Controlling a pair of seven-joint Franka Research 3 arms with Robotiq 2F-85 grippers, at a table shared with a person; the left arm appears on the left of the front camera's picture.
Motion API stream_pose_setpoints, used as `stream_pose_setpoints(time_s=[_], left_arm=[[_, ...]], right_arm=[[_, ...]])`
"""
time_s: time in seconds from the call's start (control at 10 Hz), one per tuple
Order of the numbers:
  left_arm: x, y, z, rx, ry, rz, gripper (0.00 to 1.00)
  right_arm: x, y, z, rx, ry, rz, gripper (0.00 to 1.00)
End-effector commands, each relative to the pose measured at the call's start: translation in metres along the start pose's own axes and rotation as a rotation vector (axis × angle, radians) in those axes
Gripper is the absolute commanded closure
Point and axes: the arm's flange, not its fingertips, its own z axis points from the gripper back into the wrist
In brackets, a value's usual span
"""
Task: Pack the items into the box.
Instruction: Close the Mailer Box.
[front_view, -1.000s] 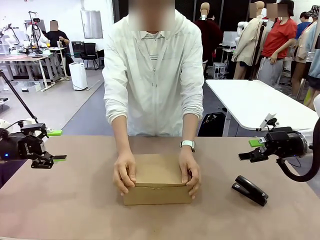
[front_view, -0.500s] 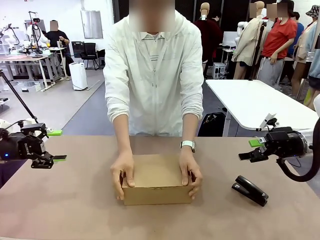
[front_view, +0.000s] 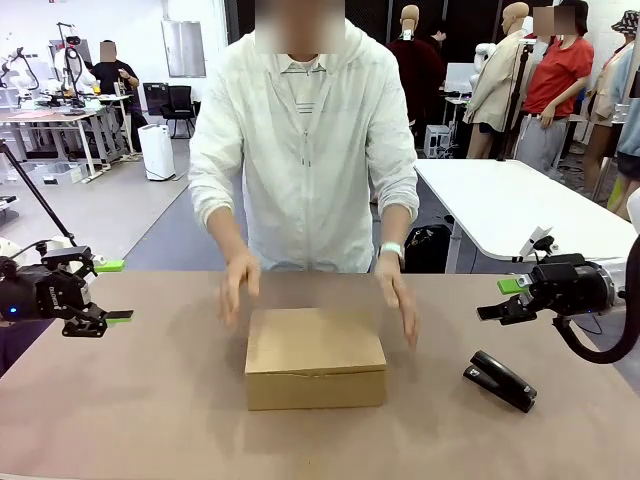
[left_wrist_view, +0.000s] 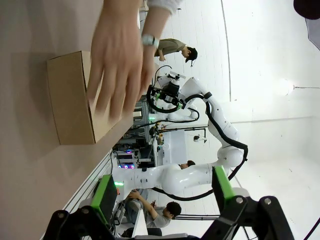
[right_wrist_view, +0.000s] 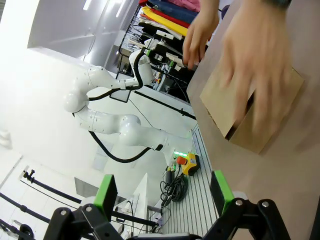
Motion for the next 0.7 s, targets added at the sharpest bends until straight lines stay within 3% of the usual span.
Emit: stream_pose_setpoints(time_s=[0.0,0.6], left_arm=[[-0.0008,-0.0011,0.0004,-0.007,-0.013,-0.016,0.0],[-0.0008,-0.0011,0.0004,-0.007,-0.013,-0.016,0.0]], right_arm=[[0.0005,0.0018,0.0007,0.007,0.008,0.009,0.0],[0.0005,0.0018,0.0007,0.007,0.008,0.009,0.0]])
